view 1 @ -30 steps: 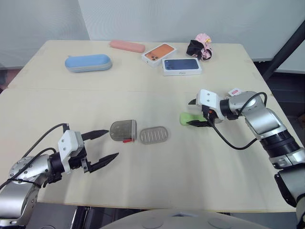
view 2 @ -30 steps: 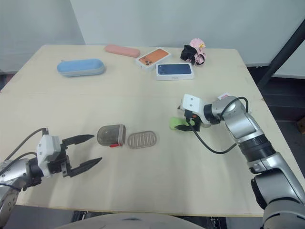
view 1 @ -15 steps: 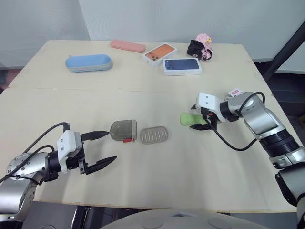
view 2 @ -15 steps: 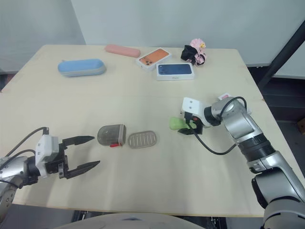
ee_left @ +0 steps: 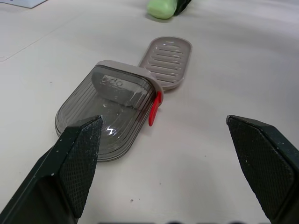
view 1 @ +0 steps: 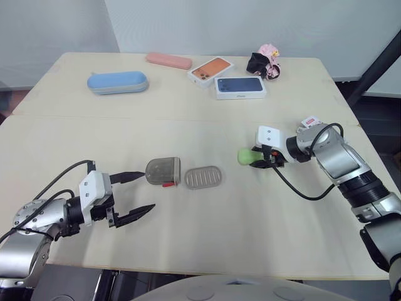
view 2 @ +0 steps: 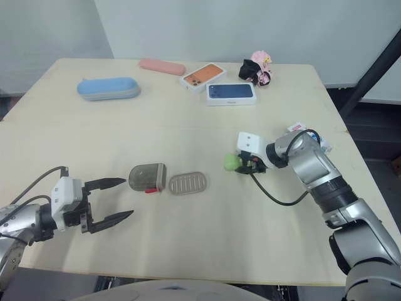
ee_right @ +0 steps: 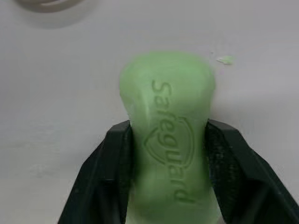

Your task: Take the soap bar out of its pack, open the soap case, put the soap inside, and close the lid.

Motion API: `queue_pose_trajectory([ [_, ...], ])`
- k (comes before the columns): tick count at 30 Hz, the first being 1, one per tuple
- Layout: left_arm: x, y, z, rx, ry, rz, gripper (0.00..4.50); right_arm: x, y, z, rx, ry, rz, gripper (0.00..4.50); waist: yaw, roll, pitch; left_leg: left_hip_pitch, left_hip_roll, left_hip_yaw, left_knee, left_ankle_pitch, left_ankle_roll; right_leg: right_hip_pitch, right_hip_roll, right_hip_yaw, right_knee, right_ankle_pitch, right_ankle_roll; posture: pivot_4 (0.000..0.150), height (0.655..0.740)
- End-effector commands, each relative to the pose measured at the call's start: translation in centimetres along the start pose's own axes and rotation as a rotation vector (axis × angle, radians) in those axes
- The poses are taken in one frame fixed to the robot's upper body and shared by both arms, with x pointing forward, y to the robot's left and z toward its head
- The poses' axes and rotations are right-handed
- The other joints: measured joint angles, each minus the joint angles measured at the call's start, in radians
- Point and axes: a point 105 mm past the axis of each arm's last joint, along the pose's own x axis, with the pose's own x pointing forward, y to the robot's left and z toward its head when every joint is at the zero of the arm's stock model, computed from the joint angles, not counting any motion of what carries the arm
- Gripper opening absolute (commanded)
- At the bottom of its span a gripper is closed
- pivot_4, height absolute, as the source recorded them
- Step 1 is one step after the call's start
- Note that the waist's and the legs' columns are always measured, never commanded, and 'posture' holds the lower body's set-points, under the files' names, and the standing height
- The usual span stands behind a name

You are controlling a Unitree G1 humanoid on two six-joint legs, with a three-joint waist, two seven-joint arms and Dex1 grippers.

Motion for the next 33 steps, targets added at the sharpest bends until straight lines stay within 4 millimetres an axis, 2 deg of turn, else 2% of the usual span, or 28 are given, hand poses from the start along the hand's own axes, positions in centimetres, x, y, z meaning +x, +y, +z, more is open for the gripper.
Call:
queue_pose_trajectory([
  [1,0.0,0.2,0.5,0.024,-0.010,0.008,4.50,-1.0,-0.5,2.1,-0.067,-0.061,-0.003,1.76,0.000,0.000,0.000,0.000,0.000,0.000,0.000,0.000,0.000,0.000,0.000,0.000,0.000,0.000,0.000,0.150,0.7400],
  [4,-0.2,0.5,0.4,0.025,-0.002,0.016,4.50,-1.5,0.0,4.1,-0.155,-0.107,0.042,1.76,-0.001,0.000,0.000,0.000,0.000,0.000,0.000,0.000,0.000,-0.001,0.000,0.000,0.000,0.000,0.000,0.150,0.7400],
  [7,-0.3,0.8,0.4,0.025,0.003,0.020,4.50,-1.6,1.5,8.0,-0.231,-0.196,0.111,1.76,-0.003,0.000,0.000,0.000,0.000,0.001,0.000,0.000,0.000,-0.001,0.000,0.001,0.001,0.000,0.000,0.150,0.7400],
  [8,-0.3,0.9,0.4,0.026,0.004,0.020,4.50,-1.6,1.8,8.7,-0.238,-0.211,0.125,1.76,-0.007,0.000,0.000,0.000,0.000,0.001,0.000,0.000,0.000,-0.002,0.000,0.001,0.002,0.000,0.000,0.150,0.7400],
  [10,-0.3,1.1,0.4,0.027,0.004,0.025,4.50,-1.0,2.8,9.9,-0.233,-0.224,0.150,1.76,-0.005,0.000,0.000,0.000,0.002,0.001,0.000,0.000,0.000,-0.002,0.002,0.002,0.002,0.000,0.000,0.150,0.7400],
  [12,-0.2,1.5,0.4,0.033,0.000,0.034,4.50,0.7,4.4,10.8,-0.228,-0.225,0.185,1.76,-0.002,-0.002,-0.001,0.000,0.002,0.001,0.000,0.000,0.000,-0.002,0.002,0.001,0.003,0.000,0.000,0.150,0.7400],
  [17,0.1,1.9,0.7,0.047,-0.008,0.036,4.50,2.9,6.8,11.1,-0.255,-0.189,0.251,1.76,0.005,-0.003,-0.002,-0.001,0.001,0.001,0.000,0.000,0.000,-0.003,0.001,0.001,0.002,0.000,0.000,0.150,0.7400],
  [23,0.1,2.3,0.8,0.051,-0.005,0.034,4.50,4.7,6.8,11.7,-0.281,-0.171,0.251,1.76,-0.004,-0.003,-0.002,0.000,0.001,0.001,0.000,0.001,-0.002,-0.003,0.001,0.001,0.003,0.000,0.000,0.150,0.7400],
  [33,0.2,2.1,0.8,0.050,-0.004,0.034,4.50,6.1,7.5,11.8,-0.305,-0.164,0.277,1.76,-0.006,-0.003,-0.002,0.000,0.001,0.001,0.000,0.001,-0.002,-0.003,0.001,0.001,0.003,0.000,0.000,0.150,0.7400],
])
